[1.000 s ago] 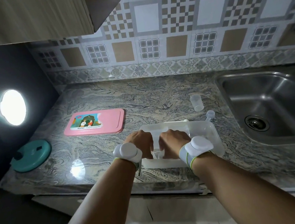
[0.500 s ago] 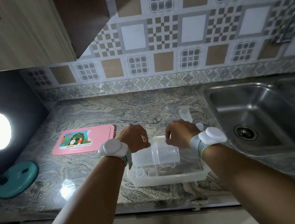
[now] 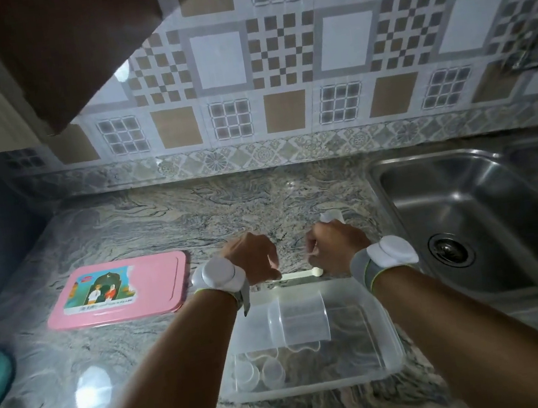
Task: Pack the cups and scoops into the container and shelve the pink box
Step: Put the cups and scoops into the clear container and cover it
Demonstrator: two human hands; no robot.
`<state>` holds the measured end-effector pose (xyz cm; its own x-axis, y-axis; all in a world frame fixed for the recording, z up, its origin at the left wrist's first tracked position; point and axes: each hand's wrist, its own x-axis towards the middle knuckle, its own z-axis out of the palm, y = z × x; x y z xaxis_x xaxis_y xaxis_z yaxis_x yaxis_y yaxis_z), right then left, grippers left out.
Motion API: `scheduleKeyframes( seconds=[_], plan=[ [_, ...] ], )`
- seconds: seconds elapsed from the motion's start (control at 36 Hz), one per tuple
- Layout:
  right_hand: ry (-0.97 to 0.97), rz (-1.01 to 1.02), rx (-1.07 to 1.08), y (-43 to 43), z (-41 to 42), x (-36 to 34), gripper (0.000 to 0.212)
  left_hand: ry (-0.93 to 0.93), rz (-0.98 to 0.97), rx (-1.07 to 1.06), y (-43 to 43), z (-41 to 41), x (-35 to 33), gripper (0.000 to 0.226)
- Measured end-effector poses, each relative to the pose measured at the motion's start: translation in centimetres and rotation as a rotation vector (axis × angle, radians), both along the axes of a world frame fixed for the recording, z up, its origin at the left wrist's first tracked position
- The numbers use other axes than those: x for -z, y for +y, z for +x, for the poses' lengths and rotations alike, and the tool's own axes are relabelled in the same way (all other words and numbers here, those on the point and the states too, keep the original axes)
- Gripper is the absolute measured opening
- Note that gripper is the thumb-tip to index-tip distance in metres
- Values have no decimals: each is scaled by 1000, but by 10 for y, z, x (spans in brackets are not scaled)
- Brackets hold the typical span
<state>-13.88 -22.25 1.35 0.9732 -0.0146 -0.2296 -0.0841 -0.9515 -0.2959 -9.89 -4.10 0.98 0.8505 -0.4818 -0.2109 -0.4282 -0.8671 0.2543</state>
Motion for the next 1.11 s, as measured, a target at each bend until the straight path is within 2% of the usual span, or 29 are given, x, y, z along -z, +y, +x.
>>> scheduleKeyframes(
  seconds=[0.14, 0.33, 0.47, 0.69, 0.94, 1.06, 1.11],
  plan=[
    [76, -38, 16, -4, 18, 15, 28, 85, 68, 66, -7, 18, 22, 25],
    [164, -44, 33, -6, 33, 35, 24, 113, 145, 165, -7, 35, 48, 16],
    [190, -64, 29, -4, 38, 42, 26, 101, 129, 204, -6, 38, 56, 17],
    [126, -86, 26, -2, 39, 51, 17, 100, 141, 207, -7, 40, 60, 12],
    [79, -103, 11, -1, 36, 51, 15, 100, 145, 167, -7, 37, 55, 20],
    [69, -88, 16, -2, 34, 53, 16, 86, 108, 156, -5, 34, 53, 13],
    [63, -79, 22, -2, 35, 52, 16, 70, 90, 157, -4, 34, 50, 20]
  ],
)
